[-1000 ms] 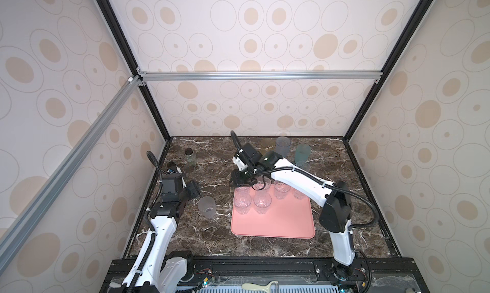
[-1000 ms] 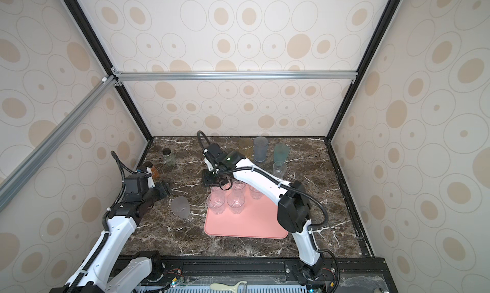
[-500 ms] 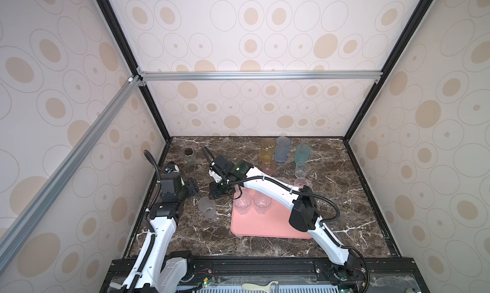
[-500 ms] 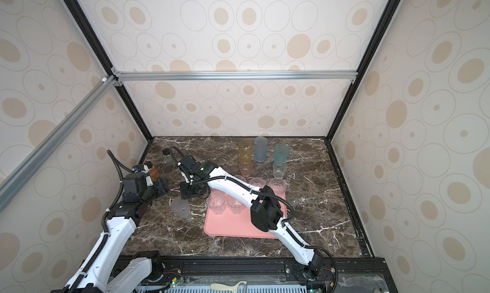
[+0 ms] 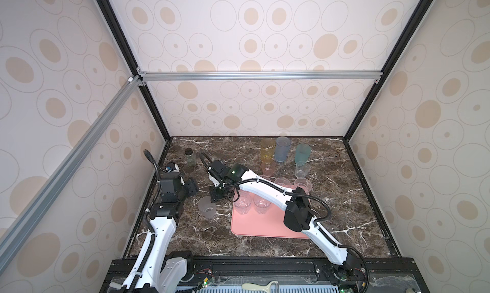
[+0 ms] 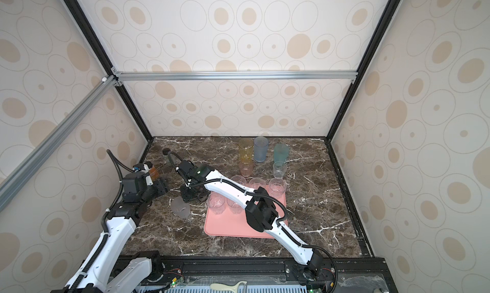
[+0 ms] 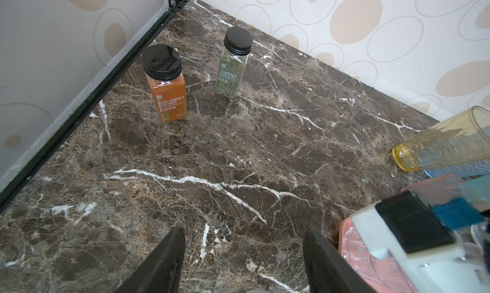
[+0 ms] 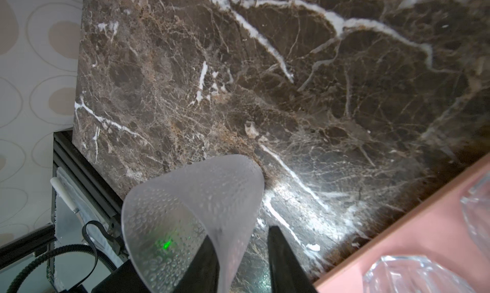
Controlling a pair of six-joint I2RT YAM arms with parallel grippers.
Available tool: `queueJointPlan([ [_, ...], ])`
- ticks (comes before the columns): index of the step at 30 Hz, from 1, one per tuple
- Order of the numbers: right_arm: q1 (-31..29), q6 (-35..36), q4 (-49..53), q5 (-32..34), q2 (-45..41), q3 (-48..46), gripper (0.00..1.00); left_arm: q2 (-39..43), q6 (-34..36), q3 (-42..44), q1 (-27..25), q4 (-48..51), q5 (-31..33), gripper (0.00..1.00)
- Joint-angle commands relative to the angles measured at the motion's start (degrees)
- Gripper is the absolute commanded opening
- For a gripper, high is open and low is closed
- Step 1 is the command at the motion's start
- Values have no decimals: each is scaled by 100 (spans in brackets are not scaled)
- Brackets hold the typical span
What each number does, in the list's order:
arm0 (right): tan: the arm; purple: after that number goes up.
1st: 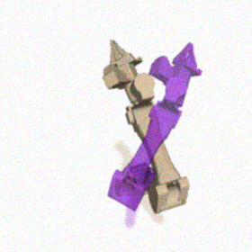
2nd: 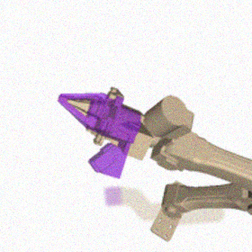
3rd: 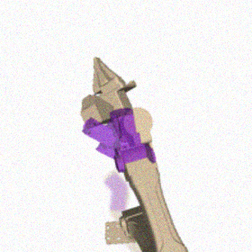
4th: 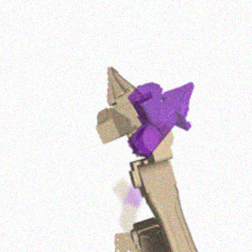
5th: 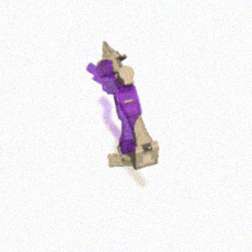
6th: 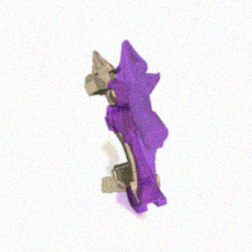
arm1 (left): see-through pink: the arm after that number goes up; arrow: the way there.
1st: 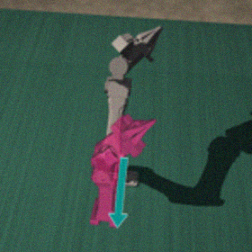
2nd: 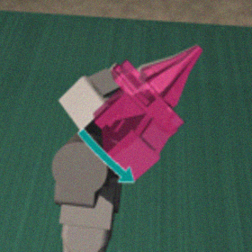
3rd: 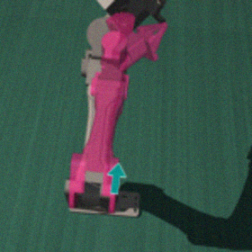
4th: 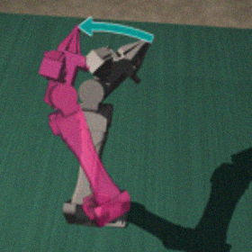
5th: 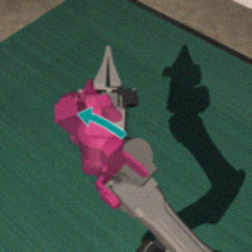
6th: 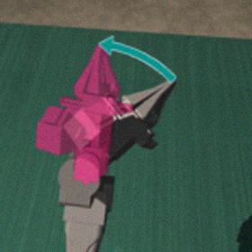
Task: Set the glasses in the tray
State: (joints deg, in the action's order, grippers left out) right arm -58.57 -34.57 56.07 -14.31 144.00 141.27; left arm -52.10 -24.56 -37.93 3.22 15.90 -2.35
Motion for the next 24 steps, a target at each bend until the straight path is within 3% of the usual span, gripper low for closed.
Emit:
queueJointPlan([
  [1, -59, 48, 198, 233, 157, 256, 24, 78, 144, -177, 29, -86, 6, 70],
  [7, -71, 25, 213, 365, -33, 278, 7, 59, 216, -478, 29, 74, 90, 70],
  [13, 92, -116, 115, 193, -826, 127, 1, -65, 652, -1439, 28, 558, 513, 69],
  [20, 741, -263, -647, 571, -3054, -2207, 0, -249, 911, -2503, -363, 727, 772, 67],
  [24, 1208, -339, -782, 967, -4295, -3505, 0, -229, 961, -2492, -1306, 252, 1187, 67],
])
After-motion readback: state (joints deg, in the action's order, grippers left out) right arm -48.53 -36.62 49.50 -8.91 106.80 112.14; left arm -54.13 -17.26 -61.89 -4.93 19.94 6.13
